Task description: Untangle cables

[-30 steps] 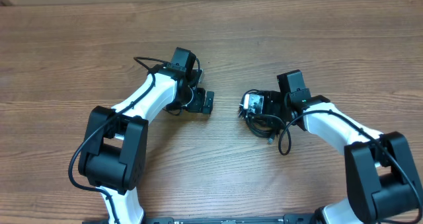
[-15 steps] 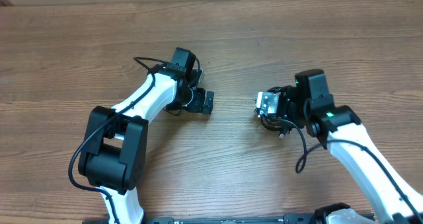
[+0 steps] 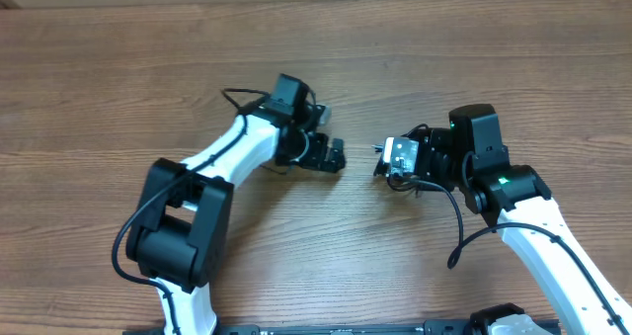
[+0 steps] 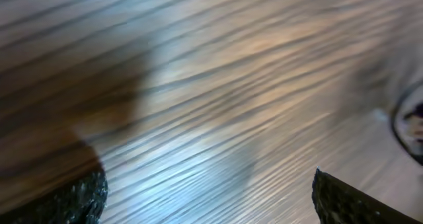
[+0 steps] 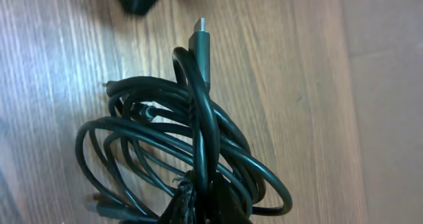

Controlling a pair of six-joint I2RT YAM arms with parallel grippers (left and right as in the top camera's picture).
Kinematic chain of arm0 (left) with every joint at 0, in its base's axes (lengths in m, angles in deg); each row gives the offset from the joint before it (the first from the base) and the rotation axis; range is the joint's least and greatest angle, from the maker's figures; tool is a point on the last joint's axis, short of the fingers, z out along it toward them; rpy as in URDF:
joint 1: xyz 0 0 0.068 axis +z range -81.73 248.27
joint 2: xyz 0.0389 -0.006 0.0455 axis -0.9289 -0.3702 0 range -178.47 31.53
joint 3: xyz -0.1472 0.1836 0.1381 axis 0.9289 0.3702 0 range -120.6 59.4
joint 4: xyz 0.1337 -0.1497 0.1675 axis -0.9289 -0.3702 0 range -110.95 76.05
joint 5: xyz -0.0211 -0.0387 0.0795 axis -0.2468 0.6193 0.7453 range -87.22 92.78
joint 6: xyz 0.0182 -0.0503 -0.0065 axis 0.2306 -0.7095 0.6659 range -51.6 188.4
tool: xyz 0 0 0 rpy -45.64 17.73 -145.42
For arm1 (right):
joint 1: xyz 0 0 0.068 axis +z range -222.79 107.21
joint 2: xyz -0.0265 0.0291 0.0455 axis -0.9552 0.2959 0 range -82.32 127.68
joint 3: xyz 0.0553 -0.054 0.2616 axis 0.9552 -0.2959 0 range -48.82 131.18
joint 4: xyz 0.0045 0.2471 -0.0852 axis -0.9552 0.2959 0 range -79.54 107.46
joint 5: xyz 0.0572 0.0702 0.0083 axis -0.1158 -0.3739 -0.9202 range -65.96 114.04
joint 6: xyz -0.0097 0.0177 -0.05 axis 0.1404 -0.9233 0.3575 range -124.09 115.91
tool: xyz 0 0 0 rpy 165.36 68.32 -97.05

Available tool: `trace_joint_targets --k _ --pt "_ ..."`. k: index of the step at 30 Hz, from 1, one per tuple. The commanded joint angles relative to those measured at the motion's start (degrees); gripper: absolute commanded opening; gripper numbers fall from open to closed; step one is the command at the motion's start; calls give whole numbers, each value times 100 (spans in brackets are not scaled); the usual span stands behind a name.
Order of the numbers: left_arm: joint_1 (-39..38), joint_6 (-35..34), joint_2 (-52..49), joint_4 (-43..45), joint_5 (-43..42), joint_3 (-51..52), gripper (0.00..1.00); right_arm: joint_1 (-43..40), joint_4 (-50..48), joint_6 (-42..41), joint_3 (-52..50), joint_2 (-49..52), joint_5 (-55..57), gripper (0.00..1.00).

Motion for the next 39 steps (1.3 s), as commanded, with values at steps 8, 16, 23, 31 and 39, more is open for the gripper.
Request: trace_joint_targets --k 8,16,23,31,39 --pt "-306 210 -131 1403 -245 81 99 -839 -223 -1517 35 264 -1773 4" --pt "-295 387 -116 2645 -640 81 100 -1005 -815 -3305 35 448 -2205 4" --pt "-26 387 -76 3279 -844 81 100 -1084 -907 -4334 35 479 -2194 4" --pt "490 361 -76 3858 -1930 81 99 -1329 -986 -4736 35 603 -2240 4" --pt "323 654 -76 3963 -2166 81 100 -1331 -1115 -4868 35 621 -2581 4"
